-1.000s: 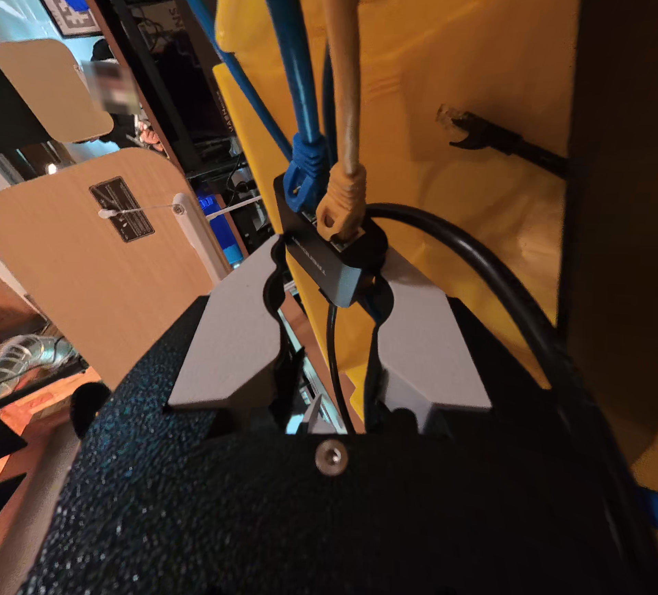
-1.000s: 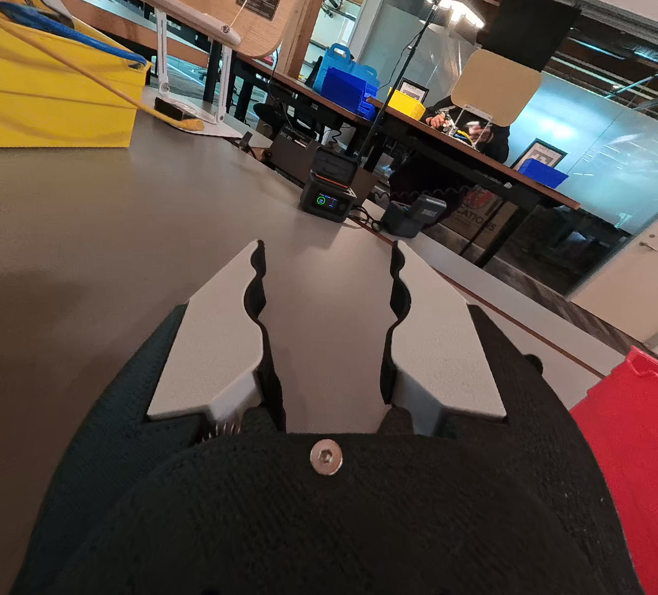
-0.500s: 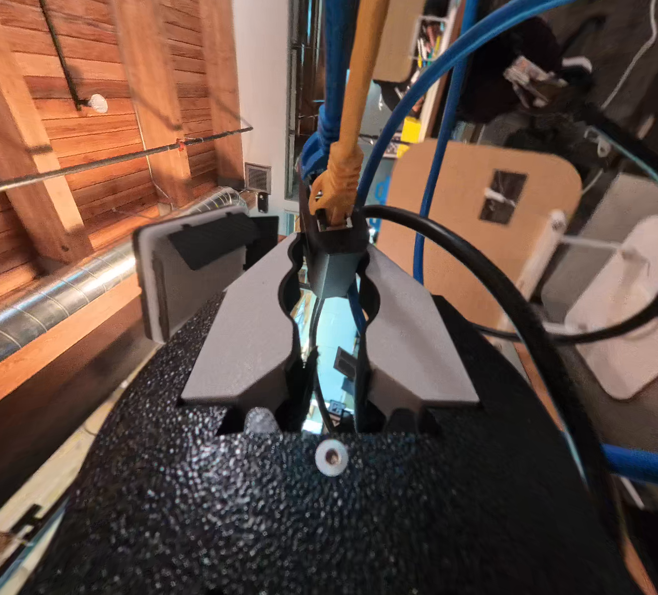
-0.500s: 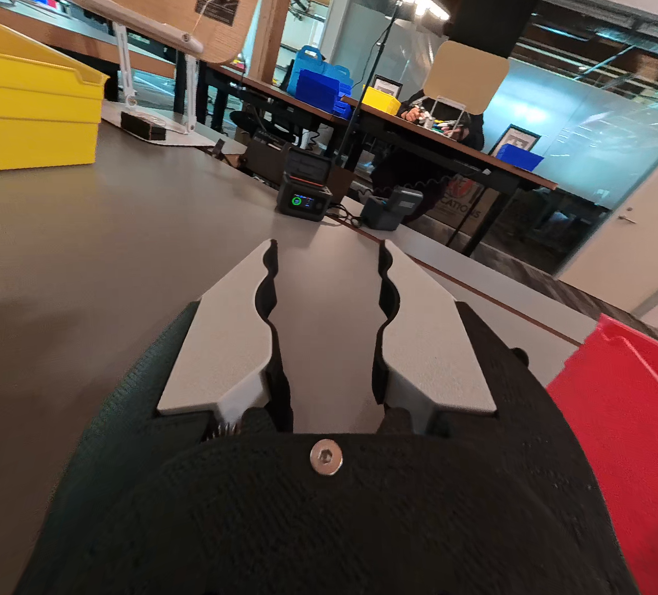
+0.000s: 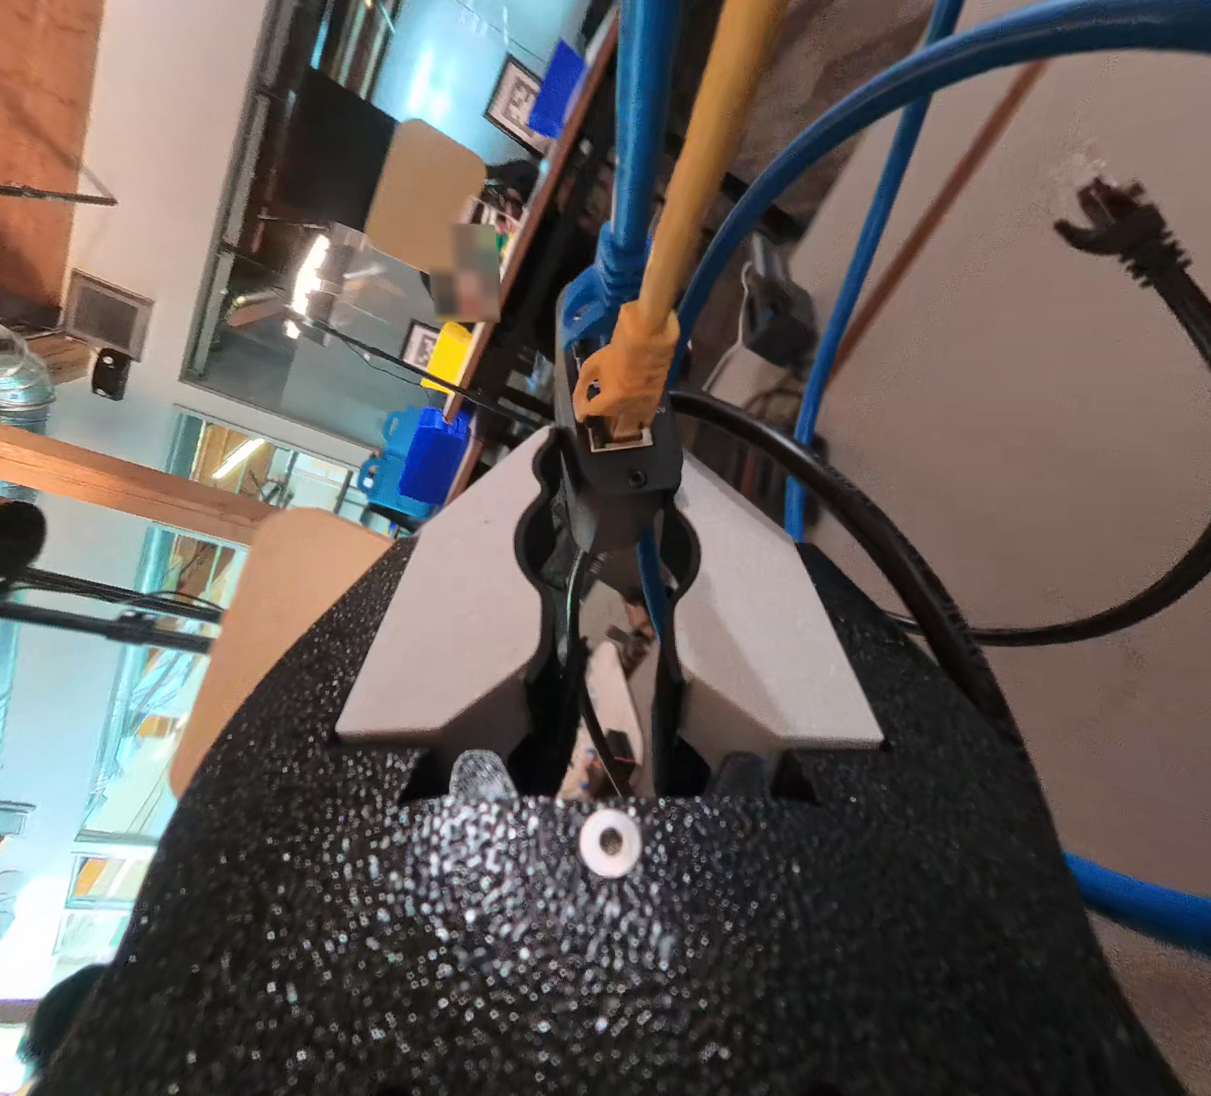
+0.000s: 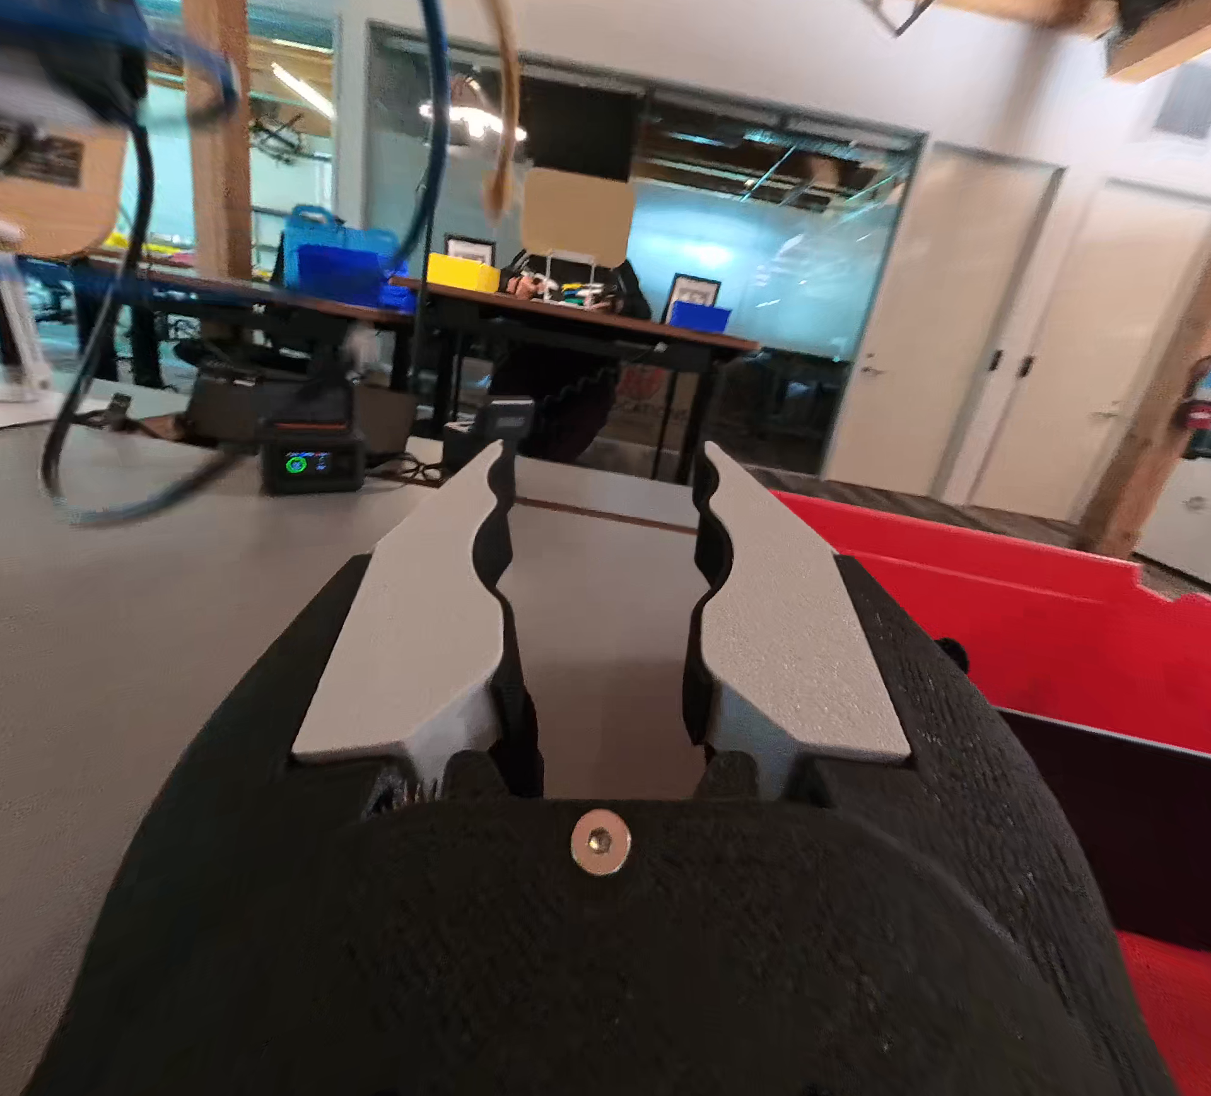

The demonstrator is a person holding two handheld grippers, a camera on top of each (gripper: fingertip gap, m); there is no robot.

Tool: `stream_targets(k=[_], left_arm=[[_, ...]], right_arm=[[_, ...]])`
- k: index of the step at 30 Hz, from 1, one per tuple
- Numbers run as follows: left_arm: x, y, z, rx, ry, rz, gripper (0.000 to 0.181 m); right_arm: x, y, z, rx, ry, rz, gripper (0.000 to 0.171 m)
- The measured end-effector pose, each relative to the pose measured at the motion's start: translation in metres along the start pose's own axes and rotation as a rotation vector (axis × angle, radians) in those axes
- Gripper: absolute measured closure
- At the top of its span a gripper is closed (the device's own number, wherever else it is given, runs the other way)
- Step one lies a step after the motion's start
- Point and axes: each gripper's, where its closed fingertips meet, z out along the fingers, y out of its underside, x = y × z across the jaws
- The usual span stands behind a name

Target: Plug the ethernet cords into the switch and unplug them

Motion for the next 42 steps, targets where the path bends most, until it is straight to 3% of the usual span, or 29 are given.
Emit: stream_targets(k=[4,8,11,16,19,28,34,42], left_arm=[[0.078,0.037,0.018,-0.084,0.030,0.079,0.155],[0.142,0.062,0.025,-0.117,0.127,0.194,0.155],[0.173,0.071,0.025,-0.121,0.191,0.263,0.155],[0.198,0.076,0.024,-0.109,0.261,0.326,0.154],[0.199,0.076,0.024,-0.097,0.287,0.312,0.154],[0.201,0.073,0.015,-0.093,0.322,0.282,0.154],[0.202,0.074,0.008,-0.002,0.333,0.233,0.157],[0.198,0.070,0.004,0.060,0.371,0.054,0.156]], right_arm=[[0.010,-0.003,-0.001,0.028,0.046,-0.004,0.120],[-0.005,-0.006,0.001,0.045,-0.018,-0.034,0.120],[-0.043,-0.005,0.002,0.045,-0.203,-0.095,0.119],[-0.125,0.020,-0.014,-0.044,-0.668,-0.198,0.129],[-0.147,0.041,-0.022,-0.133,-0.793,-0.283,0.129],[-0.142,0.071,0.001,-0.169,-0.578,-0.792,0.140],[-0.144,0.069,0.006,-0.148,-0.620,-0.676,0.146],[-0.139,0.065,0.026,-0.167,-0.427,-0.783,0.149]])
